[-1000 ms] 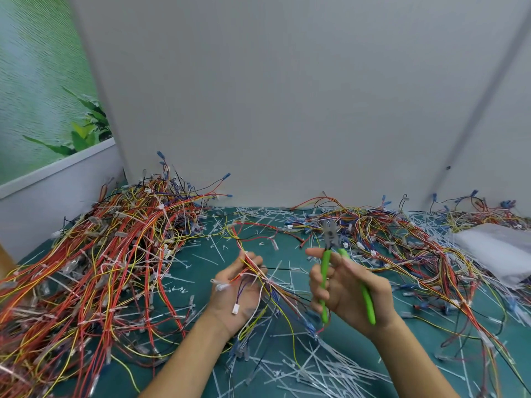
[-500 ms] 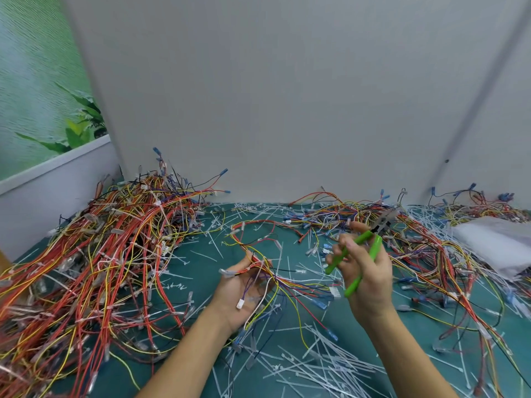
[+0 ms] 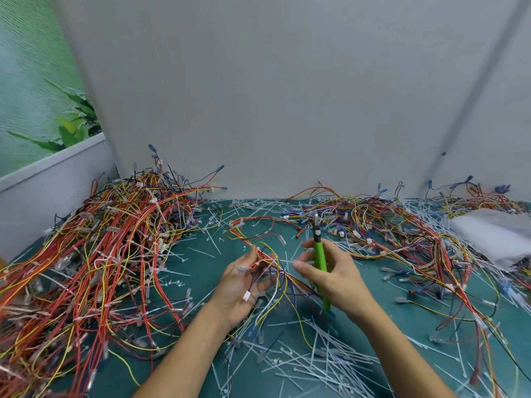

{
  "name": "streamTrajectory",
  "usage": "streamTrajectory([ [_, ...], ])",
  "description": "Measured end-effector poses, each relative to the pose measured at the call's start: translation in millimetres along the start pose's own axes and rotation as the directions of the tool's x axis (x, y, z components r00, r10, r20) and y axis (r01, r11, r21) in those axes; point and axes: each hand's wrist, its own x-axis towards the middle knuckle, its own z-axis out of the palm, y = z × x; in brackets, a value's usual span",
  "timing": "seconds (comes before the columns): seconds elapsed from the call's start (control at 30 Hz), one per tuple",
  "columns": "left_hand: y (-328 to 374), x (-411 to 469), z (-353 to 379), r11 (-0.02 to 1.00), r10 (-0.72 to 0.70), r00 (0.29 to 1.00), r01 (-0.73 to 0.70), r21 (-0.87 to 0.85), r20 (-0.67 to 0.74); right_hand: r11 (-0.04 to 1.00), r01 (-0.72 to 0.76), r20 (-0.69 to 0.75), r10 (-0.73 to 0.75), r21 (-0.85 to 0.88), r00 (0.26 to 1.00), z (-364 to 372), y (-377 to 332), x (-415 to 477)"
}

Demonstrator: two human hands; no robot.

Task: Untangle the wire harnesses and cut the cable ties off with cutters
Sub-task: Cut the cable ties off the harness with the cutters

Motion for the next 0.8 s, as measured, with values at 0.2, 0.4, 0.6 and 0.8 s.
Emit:
streamTrajectory([
  [0.2,-0.2,0.5,-0.4,0.998,-0.046,0.999,0.046,-0.035,0.023,0.986,-0.126,0.048,0.121,0.113,0.991,3.4,1.6,-0.2],
  [0.4,4.8,-3.8,1.6,0.994,-0.056,0.996,0.061,-0.092,0.064,0.972,-0.101,0.027,0.097,0.213,0.995,9.5,6.7,-0.3],
  [0.6,1.1,-1.0,-0.3,0.988,-0.038,0.998,0.045,-0.146,0.052,0.968,-0.058,0.028,0.053,0.244,0.998,8.8,8.4,-0.5],
  [0.8,1.0,2.8,-2.9,0.970,-0.003,0.987,0.042,-0.240,0.162,0.934,-0.011,-0.023,0.021,0.357,1.000,7.0,5.2,-0.4],
])
